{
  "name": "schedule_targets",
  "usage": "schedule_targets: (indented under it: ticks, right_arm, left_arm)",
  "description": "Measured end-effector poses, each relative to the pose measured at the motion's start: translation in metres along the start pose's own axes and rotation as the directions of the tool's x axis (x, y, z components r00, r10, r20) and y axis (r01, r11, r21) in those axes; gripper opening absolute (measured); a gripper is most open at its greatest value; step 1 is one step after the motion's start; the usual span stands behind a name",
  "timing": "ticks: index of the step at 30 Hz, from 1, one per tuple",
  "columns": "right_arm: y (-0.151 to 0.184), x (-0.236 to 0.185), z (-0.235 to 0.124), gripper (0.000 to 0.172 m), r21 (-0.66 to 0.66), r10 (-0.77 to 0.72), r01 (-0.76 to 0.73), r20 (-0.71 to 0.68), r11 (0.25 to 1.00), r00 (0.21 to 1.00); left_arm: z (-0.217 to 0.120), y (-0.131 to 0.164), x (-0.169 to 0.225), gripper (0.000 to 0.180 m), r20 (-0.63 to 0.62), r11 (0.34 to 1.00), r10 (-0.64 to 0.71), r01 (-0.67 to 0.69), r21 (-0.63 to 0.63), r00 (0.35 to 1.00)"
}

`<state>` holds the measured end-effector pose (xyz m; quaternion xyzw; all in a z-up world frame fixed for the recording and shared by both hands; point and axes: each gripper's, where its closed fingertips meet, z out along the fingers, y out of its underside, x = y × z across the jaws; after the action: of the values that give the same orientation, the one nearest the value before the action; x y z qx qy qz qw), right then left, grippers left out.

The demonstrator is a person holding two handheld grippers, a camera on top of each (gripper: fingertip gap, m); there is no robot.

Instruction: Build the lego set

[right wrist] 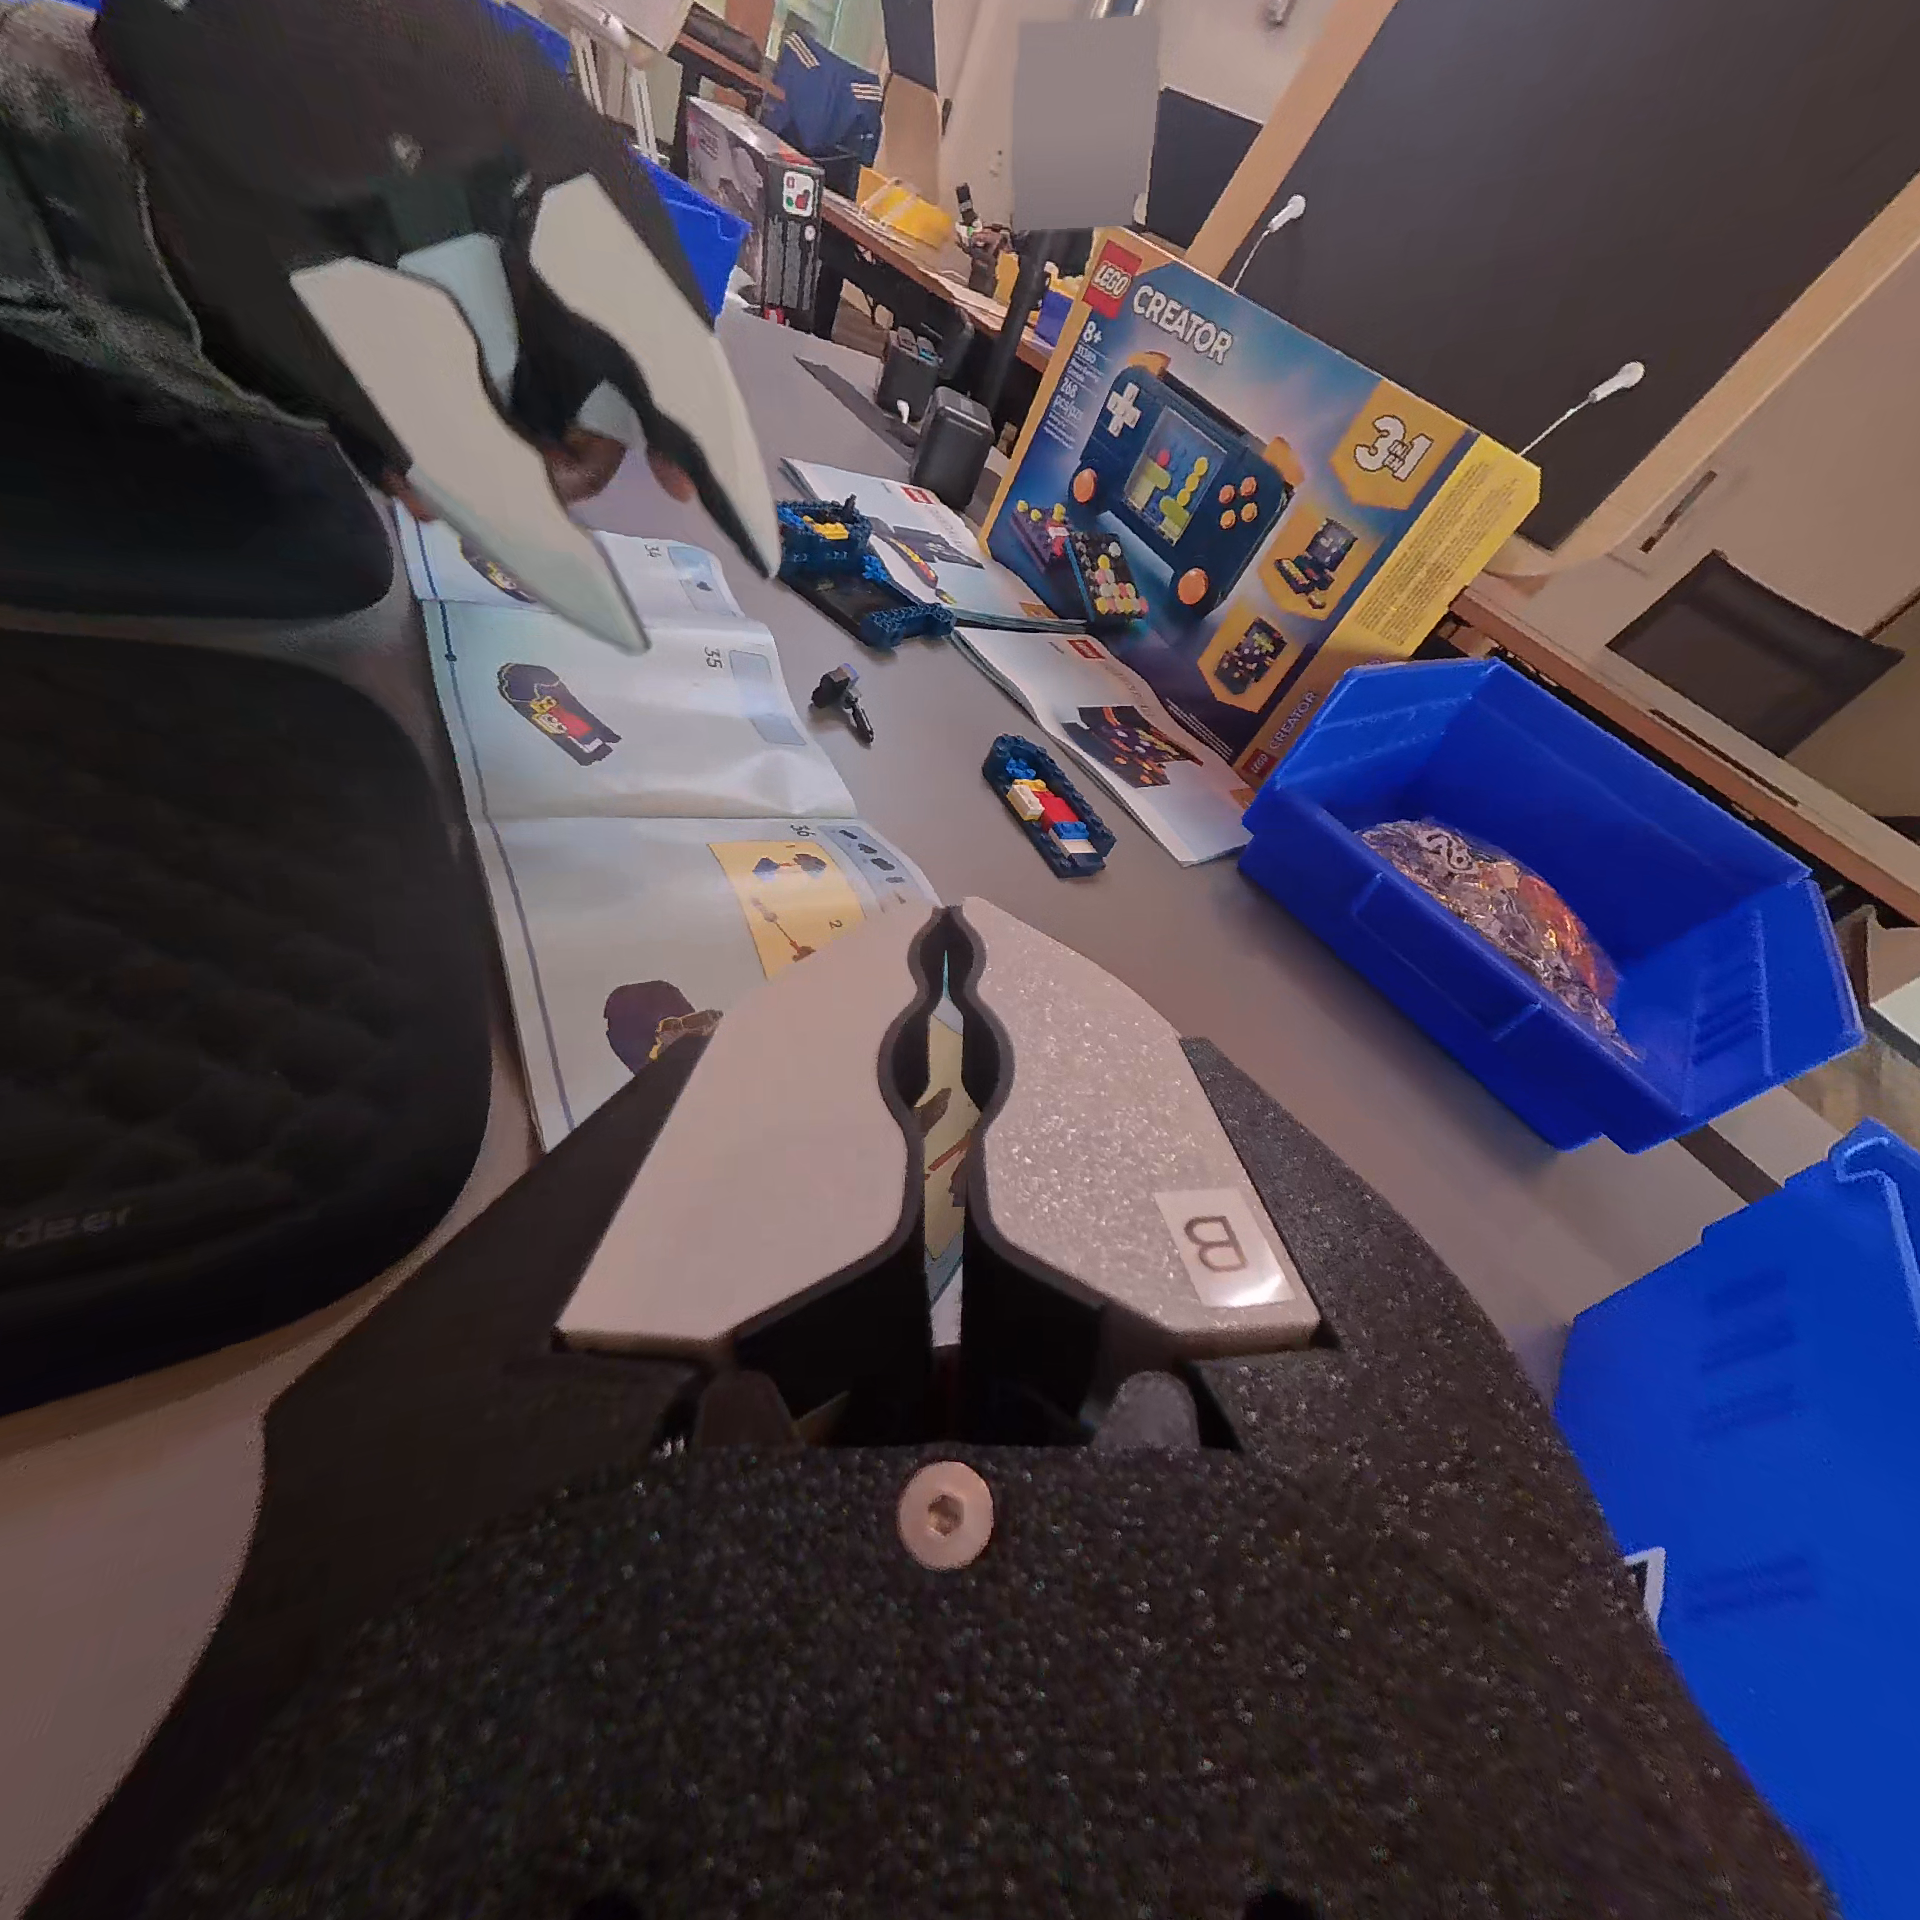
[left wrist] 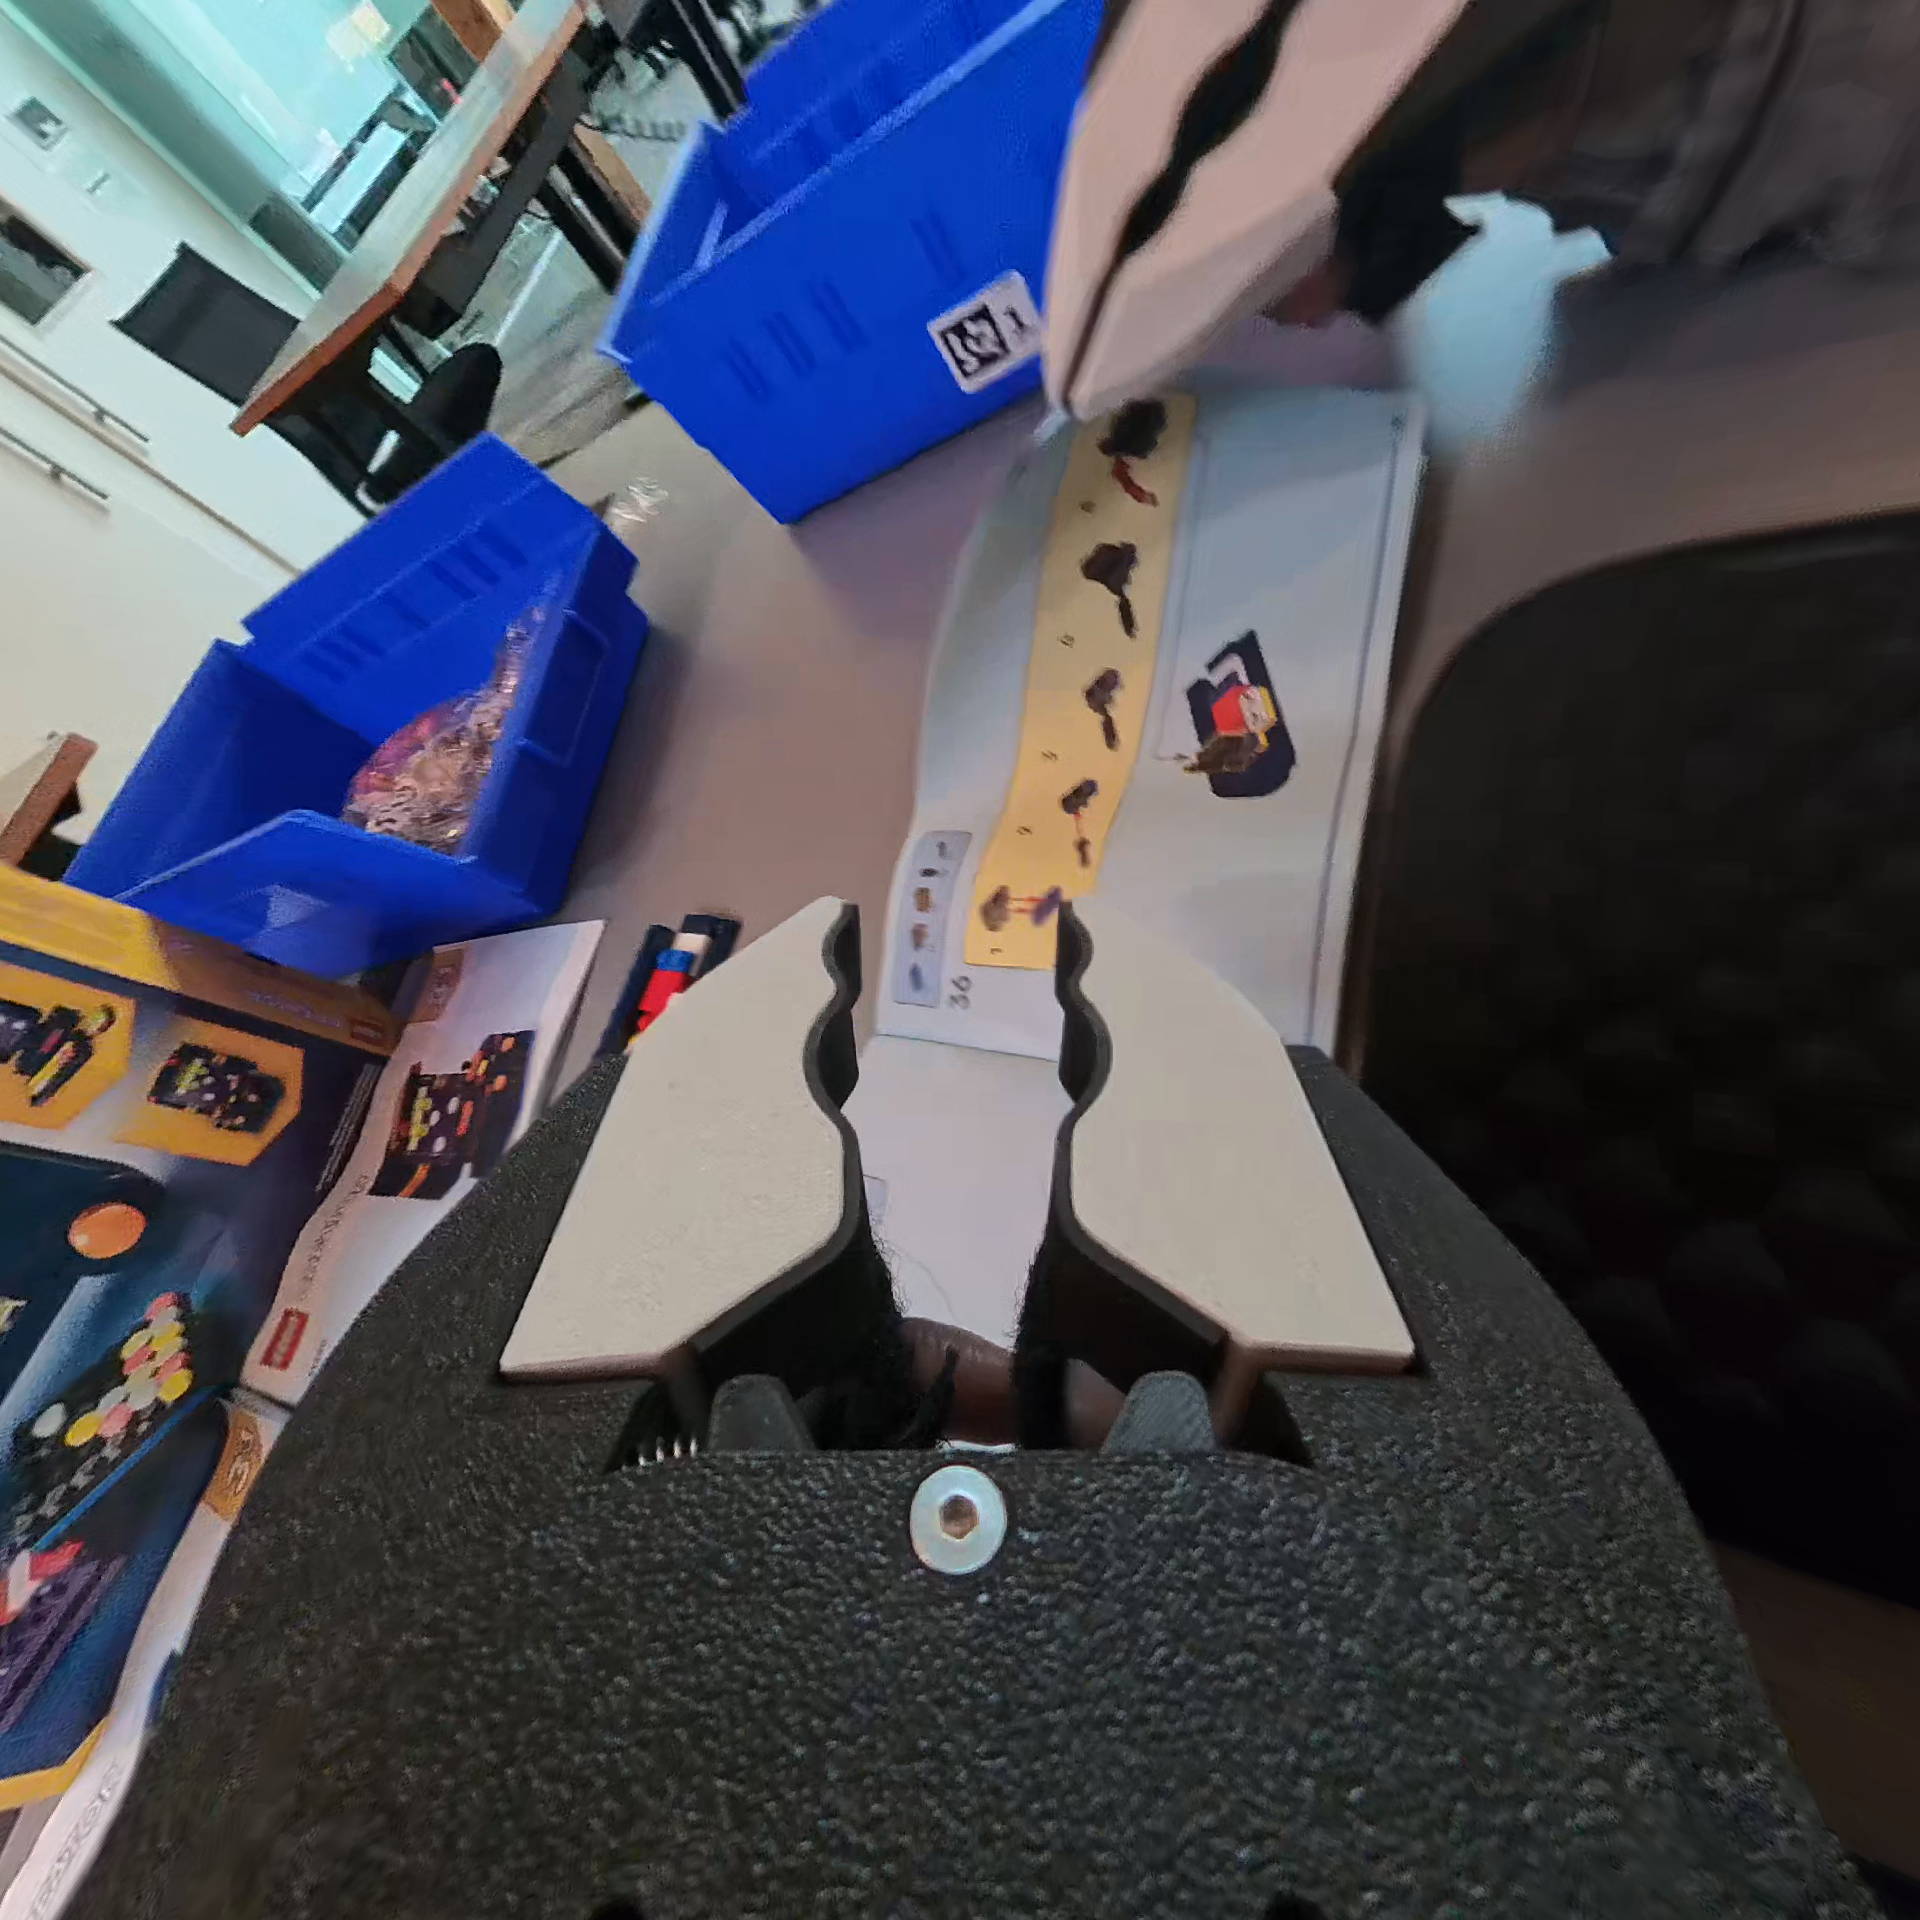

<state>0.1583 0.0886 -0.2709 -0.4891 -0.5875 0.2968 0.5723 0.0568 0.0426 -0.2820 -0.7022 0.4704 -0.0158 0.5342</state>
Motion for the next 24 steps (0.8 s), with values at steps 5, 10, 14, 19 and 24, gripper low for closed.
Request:
schedule_targets:
  ticks: [5, 10, 14, 19, 24]
  right_arm:
    - [0.006, 0.017, -0.002, 0.009, 0.011, 0.026, -0.025, -0.101, 1.000, 0.995]
    - [-0.012, 0.037, -0.003, 0.052, 0.106, 0.227, -0.214, -0.127, 0.971, 0.966]
    - [-0.038, 0.041, 0.028, 0.072, -0.049, 0.261, -0.261, -0.004, 0.964, 0.965]
    - [-0.038, 0.053, 0.091, 0.072, -0.264, 0.337, -0.265, 0.283, 0.928, 0.898]
    - [-0.018, 0.084, 0.134, 0.063, -0.105, 0.507, -0.509, 0.389, 0.854, 0.770]
  left_arm:
    - [-0.013, -0.012, -0.047, 0.037, 0.082, 0.946, -0.296, 0.280, 0.160, 0.952]
    - [-0.024, 0.027, -0.094, 0.042, 0.115, 0.709, -0.681, 0.612, 0.350, 0.723]
    - [-0.036, 0.042, -0.113, 0.054, 0.104, 0.588, -0.782, 0.670, 0.453, 0.615]
    - [-0.066, 0.044, -0.139, 0.082, 0.177, 0.581, -0.773, 0.567, 0.584, 0.610]
    - [-0.098, 0.031, -0.153, 0.095, 0.051, 0.399, -0.827, 0.522, 0.754, 0.560]
